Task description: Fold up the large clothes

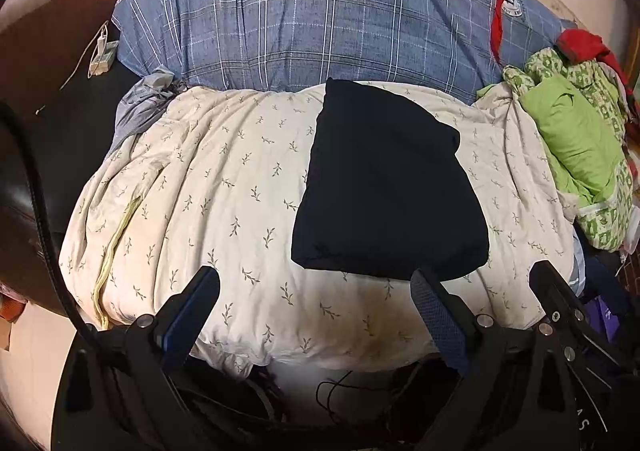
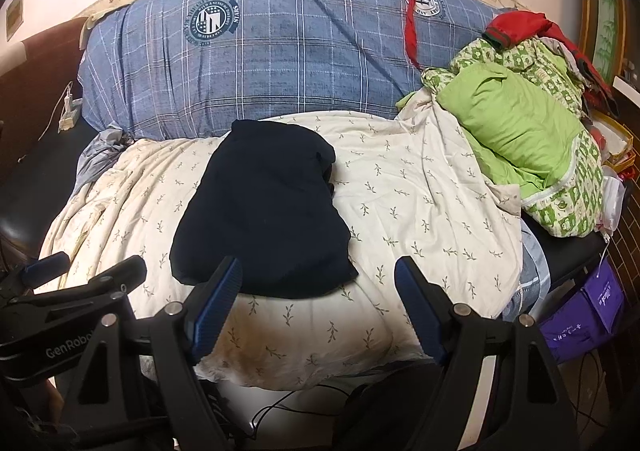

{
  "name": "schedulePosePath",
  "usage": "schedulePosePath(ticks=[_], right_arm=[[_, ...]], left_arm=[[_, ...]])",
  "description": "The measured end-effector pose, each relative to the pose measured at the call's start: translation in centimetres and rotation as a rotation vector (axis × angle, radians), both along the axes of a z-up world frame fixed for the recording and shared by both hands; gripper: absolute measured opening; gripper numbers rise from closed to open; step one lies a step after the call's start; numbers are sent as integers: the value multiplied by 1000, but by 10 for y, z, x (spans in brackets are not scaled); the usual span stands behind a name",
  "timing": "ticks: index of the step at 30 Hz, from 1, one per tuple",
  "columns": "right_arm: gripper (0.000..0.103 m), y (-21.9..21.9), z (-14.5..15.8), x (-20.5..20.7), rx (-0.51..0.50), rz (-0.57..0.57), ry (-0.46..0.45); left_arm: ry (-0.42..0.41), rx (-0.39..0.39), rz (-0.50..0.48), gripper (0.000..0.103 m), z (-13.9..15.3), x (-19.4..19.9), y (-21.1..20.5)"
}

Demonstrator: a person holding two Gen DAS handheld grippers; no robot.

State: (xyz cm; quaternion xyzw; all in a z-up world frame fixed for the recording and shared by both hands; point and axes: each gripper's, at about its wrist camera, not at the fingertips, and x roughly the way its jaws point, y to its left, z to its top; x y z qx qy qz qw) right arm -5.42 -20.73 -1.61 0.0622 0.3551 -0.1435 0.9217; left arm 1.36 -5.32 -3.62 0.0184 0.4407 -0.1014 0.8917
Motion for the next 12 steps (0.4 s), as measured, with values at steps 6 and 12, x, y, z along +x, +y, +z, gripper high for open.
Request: schedulePosePath(ticks=[6,12], right_arm=[[79,0,0,0,0,-4,2],[79,2,-1,-1,1,-3,2]], left_arm=[[-28,30,-5,96,1,-1,-5],[-59,50,5,97,3,-3,-6]])
